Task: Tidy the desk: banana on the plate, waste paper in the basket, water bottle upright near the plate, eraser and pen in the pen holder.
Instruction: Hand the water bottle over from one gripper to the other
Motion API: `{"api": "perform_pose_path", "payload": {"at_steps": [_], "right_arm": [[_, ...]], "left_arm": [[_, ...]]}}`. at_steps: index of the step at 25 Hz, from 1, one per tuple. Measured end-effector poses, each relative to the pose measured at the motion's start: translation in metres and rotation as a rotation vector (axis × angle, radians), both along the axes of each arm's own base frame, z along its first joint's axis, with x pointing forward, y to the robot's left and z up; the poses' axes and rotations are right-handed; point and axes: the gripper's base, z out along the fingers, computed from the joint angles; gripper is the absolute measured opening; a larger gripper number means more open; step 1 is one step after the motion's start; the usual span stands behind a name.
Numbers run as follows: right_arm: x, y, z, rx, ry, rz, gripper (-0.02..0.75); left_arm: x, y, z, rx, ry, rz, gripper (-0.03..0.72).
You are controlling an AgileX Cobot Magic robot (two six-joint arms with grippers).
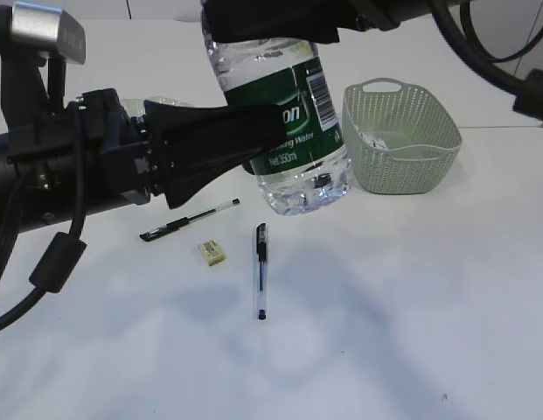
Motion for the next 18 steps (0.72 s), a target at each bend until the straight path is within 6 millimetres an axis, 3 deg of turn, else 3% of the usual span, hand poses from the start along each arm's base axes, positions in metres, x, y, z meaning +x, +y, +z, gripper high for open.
{"api": "perform_pose_path", "payload": {"at_steps": [18], "right_arm": [[0.004, 0.015, -0.006, 0.106, 0.005, 0.135, 0.375]], "left_arm": [[-0.001, 0.0, 0.003, -0.036, -0.003, -0.005, 0.615]]}}
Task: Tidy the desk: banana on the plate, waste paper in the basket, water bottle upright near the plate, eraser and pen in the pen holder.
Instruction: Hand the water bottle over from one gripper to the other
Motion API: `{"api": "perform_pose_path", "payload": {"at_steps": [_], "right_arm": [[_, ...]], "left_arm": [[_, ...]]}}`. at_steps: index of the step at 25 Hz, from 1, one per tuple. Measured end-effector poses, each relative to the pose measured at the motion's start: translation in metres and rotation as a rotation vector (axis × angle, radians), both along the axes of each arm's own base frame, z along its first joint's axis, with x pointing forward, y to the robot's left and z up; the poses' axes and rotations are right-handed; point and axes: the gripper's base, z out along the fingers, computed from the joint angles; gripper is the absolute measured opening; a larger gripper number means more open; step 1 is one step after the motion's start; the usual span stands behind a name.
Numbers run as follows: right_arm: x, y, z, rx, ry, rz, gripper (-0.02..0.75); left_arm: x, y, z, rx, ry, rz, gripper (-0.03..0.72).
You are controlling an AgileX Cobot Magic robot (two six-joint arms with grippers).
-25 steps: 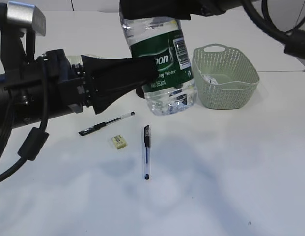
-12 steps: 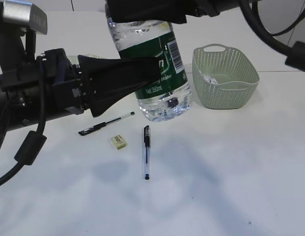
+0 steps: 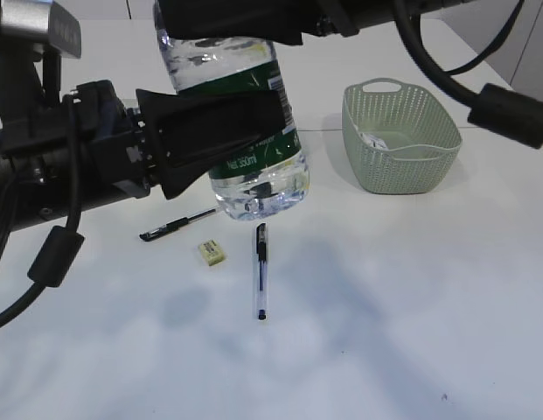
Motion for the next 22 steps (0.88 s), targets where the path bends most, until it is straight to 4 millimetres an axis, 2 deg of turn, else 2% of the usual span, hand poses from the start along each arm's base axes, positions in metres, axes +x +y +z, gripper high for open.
{"api": "perform_pose_path", "payload": {"at_steps": [12, 17, 22], "right_arm": [[-0.0001, 0.0002, 0.0006, 0.006, -0.005, 0.002, 0.375], [0.0001, 0.0003, 0.0009, 0.01, -0.003, 0.0, 0.375], [-0.0003, 0.0006, 0.0017, 0.021, 0.004, 0.002, 0.375]], "left_arm": [[-0.0002, -0.0006, 0.0012, -0.015, 0.002, 0.003, 0.554], [-0.0011, 0.0001, 0.0041, -0.022, -0.005, 0.005, 0.552], [-0.0016, 0.0011, 0.0068, -0.024, -0.01, 0.015, 0.585]]}}
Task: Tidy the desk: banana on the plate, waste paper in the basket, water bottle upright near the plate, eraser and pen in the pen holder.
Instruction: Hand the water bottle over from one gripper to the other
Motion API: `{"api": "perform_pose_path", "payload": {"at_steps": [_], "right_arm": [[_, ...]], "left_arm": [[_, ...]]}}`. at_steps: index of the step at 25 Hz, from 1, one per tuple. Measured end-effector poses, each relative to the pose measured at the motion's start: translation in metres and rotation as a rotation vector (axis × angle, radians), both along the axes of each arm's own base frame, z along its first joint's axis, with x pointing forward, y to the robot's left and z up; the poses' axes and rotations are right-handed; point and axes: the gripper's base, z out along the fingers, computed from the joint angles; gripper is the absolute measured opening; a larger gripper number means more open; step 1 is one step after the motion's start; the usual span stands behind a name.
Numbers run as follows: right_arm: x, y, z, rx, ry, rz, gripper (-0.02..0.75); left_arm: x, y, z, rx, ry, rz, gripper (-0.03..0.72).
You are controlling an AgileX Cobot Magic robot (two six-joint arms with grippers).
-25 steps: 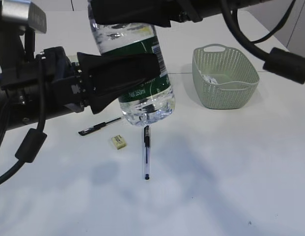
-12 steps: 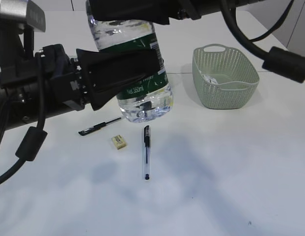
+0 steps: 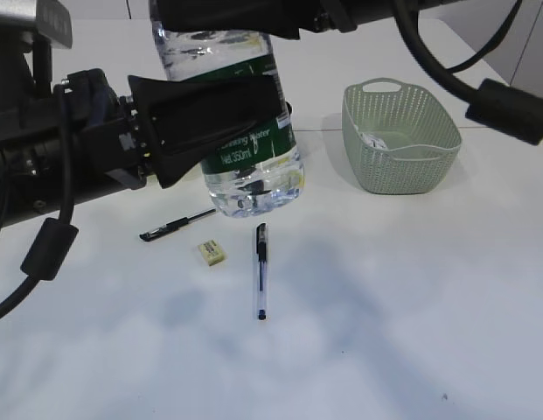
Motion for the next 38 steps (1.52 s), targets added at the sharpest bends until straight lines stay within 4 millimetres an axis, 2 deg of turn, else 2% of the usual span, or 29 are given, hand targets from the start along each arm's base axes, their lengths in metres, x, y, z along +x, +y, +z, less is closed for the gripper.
{"api": "perform_pose_path", "payload": {"at_steps": [7, 14, 20, 24, 27, 32, 38], "right_arm": [[-0.001, 0.0, 0.0, 0.0, 0.002, 0.006, 0.375], [0.001, 0.0, 0.0, 0.0, -0.002, -0.006, 0.383], [0.002, 0.0, 0.001, 0.019, 0.006, -0.024, 0.511], [0.004, -0.001, 0.002, 0.023, 0.001, -0.049, 0.547], [0.005, -0.002, 0.001, -0.002, -0.02, -0.059, 0.552], [0.004, -0.004, -0.007, -0.097, 0.007, -0.047, 0.552], [0.009, -0.023, -0.032, -0.396, 0.137, -0.206, 0.553]], "left_arm": [[0.0, 0.0, 0.0, 0.001, 0.001, 0.001, 0.579], [-0.001, 0.0, 0.001, -0.007, -0.003, -0.004, 0.454], [0.002, 0.001, 0.002, 0.003, -0.048, 0.033, 0.427], [0.007, 0.006, 0.0, 0.023, -0.068, 0.078, 0.423], [0.013, 0.015, -0.002, 0.037, -0.058, 0.125, 0.422], [0.032, 0.043, -0.006, 0.063, -0.025, 0.267, 0.421], [0.047, 0.078, -0.007, 0.092, -0.03, 0.384, 0.421]]}}
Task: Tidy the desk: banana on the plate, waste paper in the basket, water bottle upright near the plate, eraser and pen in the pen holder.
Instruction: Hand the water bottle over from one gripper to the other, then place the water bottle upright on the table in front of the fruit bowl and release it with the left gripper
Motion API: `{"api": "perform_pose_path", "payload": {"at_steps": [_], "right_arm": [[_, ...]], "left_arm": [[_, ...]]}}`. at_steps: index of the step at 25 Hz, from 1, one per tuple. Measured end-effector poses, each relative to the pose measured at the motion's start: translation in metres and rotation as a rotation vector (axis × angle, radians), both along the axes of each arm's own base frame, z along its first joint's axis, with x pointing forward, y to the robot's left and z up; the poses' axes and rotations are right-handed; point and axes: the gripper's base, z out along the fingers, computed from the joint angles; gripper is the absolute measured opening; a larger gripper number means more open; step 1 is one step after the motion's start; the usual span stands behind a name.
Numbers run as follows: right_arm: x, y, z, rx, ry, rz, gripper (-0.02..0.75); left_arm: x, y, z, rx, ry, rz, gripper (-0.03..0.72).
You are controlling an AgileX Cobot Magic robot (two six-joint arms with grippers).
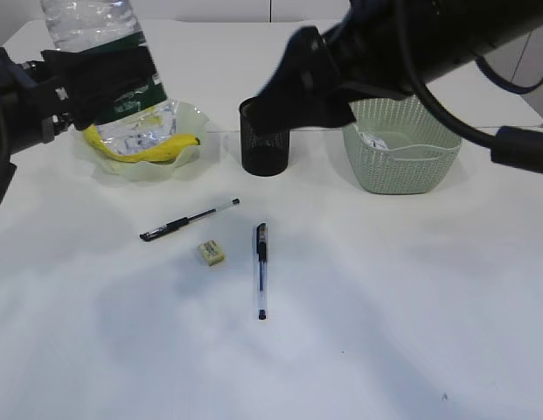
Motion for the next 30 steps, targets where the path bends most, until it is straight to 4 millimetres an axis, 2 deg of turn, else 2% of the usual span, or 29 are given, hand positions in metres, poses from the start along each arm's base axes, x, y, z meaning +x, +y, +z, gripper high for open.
{"api": "perform_pose_path", "payload": {"at_steps": [5, 8, 16, 19, 23, 27, 30], "right_arm": [[0.008, -0.027, -0.015, -0.255, 0.077, -0.261, 0.553], [0.009, -0.039, -0.019, -0.361, 0.084, -0.354, 0.553], [0.011, -0.044, -0.019, -0.41, 0.072, -0.387, 0.553], [0.011, -0.044, -0.019, -0.411, 0.071, -0.387, 0.553], [0.011, -0.044, -0.019, -0.412, 0.07, -0.387, 0.553], [0.011, -0.044, -0.019, -0.412, 0.07, -0.387, 0.553], [0.011, -0.044, -0.019, -0.412, 0.07, -0.387, 0.553]], "left_arm": [[0.006, 0.025, -0.004, 0.107, -0.053, 0.069, 0.42], [0.01, 0.035, -0.006, 0.17, -0.075, 0.129, 0.42], [0.021, 0.05, -0.009, 0.135, 0.01, 0.311, 0.419], [0.024, 0.053, -0.011, 0.158, -0.007, 0.357, 0.419], [0.032, 0.055, -0.027, 0.306, -0.084, 0.378, 0.419], [0.04, 0.052, -0.049, 0.313, -0.119, 0.355, 0.419], [0.047, 0.053, -0.076, 0.335, -0.06, 0.35, 0.419]]}}
